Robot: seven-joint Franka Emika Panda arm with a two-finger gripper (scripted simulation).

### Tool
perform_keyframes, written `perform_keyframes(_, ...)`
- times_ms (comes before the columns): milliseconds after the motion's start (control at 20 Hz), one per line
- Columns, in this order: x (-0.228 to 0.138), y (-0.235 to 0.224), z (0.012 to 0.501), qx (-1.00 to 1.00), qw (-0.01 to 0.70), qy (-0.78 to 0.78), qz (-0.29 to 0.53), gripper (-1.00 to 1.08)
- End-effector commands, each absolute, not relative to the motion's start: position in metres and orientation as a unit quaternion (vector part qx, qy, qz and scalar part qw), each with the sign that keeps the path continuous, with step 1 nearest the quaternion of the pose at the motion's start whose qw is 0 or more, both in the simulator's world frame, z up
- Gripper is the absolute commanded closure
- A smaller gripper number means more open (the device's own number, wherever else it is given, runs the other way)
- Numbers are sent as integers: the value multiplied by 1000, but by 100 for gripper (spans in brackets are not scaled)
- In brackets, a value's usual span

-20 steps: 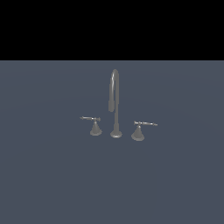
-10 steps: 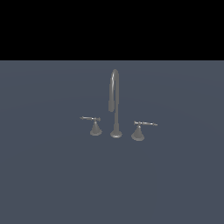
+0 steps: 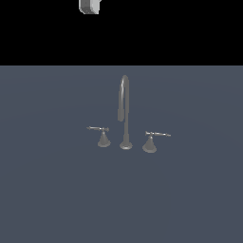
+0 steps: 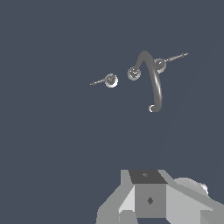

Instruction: Turn on the faucet by rotating a designated handle.

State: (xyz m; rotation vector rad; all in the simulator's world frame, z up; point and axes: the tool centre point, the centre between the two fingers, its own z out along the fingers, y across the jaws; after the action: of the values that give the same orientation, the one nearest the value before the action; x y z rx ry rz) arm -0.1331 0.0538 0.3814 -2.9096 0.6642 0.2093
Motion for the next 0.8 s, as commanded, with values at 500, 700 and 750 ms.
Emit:
perform_keyframes(500, -65, 81, 305, -912, 79, 393, 90, 108)
perform_keyframes(700, -47, 87, 277, -886, 73, 448, 92, 108)
perform_keyframes(750, -42, 89, 270, -880, 71, 461, 92, 108)
